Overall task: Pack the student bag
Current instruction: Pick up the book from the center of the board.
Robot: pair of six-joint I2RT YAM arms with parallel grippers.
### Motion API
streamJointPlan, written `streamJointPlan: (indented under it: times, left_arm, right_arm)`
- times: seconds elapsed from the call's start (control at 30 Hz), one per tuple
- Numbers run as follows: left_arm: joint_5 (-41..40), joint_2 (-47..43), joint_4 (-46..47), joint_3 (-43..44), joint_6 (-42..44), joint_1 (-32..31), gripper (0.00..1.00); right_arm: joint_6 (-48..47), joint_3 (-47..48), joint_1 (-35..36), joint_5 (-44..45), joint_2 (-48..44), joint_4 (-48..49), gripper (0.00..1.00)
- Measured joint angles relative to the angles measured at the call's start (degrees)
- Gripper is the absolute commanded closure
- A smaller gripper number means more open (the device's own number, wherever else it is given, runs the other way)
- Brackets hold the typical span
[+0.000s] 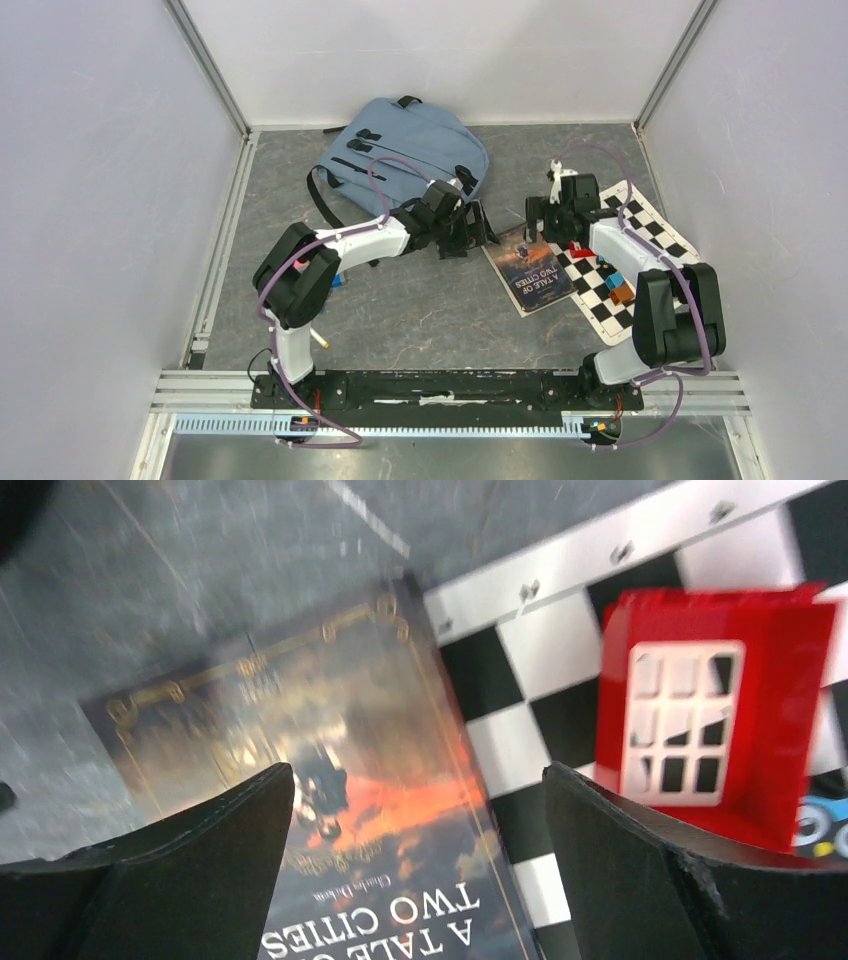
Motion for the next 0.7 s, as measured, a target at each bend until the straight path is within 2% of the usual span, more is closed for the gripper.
streamJointPlan:
  times: [0.3, 0.57, 0.7]
  left_arm:
    - [0.39, 2.89, 0.70, -0.15, -10.82, -2.60, 0.00]
    - [0.92, 6.21, 1.27, 0.17, -14.38, -4.28, 0.00]
    - [1.38, 7.10, 1.36, 1.11, -14.80, -4.33, 0.00]
  right_arm:
    - [-4.28, -7.32, -0.33, -6.69, -0.46, -1.88, 0.02]
    - [-5.57, -9.70, -0.94, -8.74, -1.33, 0.92, 0.02]
    - [-6.54, -9.79, -1.03, -12.33, -1.36, 0.66, 0.07]
